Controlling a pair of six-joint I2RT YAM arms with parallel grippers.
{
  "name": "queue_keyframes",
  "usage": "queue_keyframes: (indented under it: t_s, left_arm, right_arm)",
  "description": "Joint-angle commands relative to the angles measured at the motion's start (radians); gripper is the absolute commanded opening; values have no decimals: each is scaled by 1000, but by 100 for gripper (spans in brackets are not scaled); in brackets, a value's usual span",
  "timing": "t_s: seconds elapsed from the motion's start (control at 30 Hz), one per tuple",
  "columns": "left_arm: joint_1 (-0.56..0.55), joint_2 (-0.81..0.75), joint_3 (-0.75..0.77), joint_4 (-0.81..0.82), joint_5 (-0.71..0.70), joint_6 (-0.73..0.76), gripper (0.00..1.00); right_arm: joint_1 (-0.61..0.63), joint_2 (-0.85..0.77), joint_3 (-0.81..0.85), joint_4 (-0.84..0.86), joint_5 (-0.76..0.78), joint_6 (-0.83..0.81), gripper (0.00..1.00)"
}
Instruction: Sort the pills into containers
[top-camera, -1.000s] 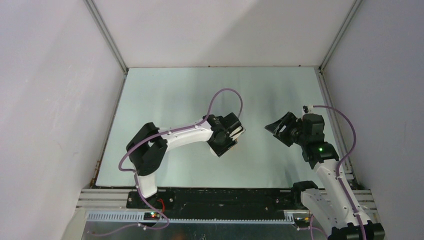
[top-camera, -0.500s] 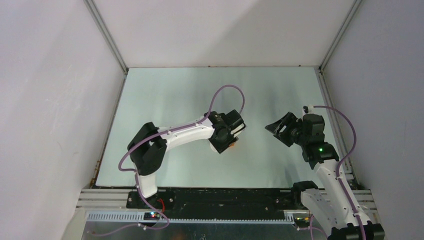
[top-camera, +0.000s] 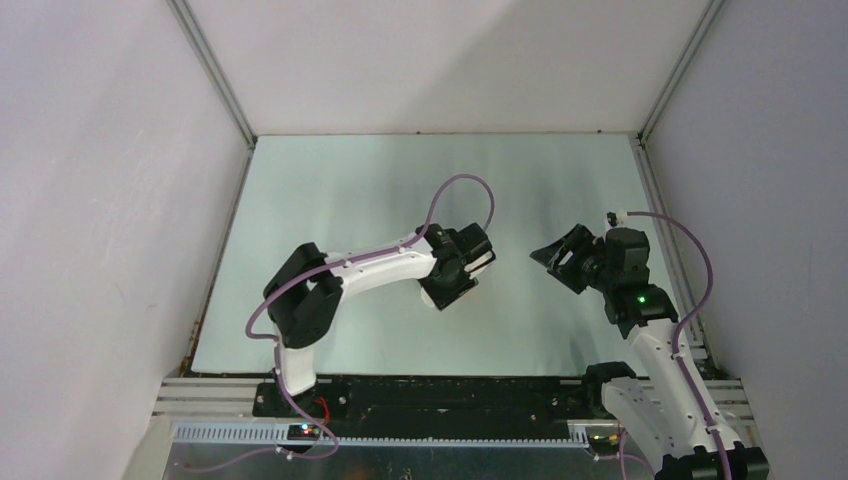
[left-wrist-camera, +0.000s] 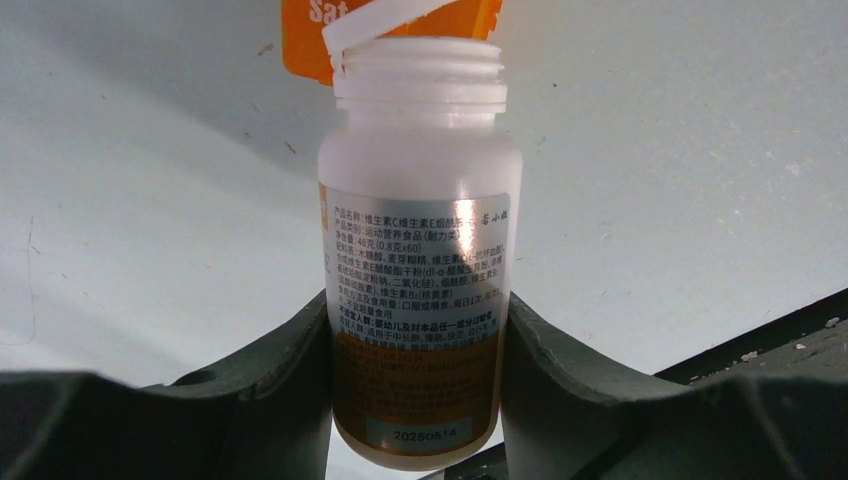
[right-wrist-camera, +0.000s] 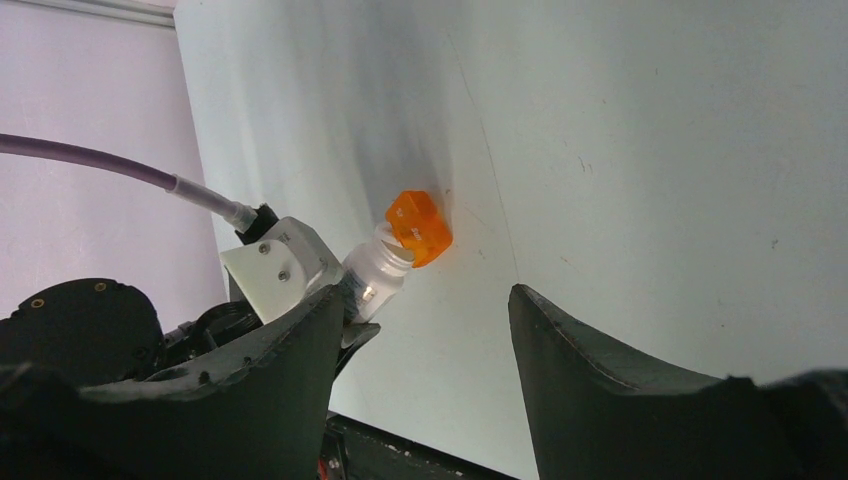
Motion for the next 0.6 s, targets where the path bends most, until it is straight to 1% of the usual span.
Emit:
queue_keyframes:
  t_s: [0.0,0.57]
  left_arm:
    - [-12,13,53,-31,-28,16,0]
    - [-30,53,107,-107,-94,16,0]
  right_arm:
    - [-4,-8,-14,20,-16,2,66]
    - [-6,-11,-19,19,-21,-1,66]
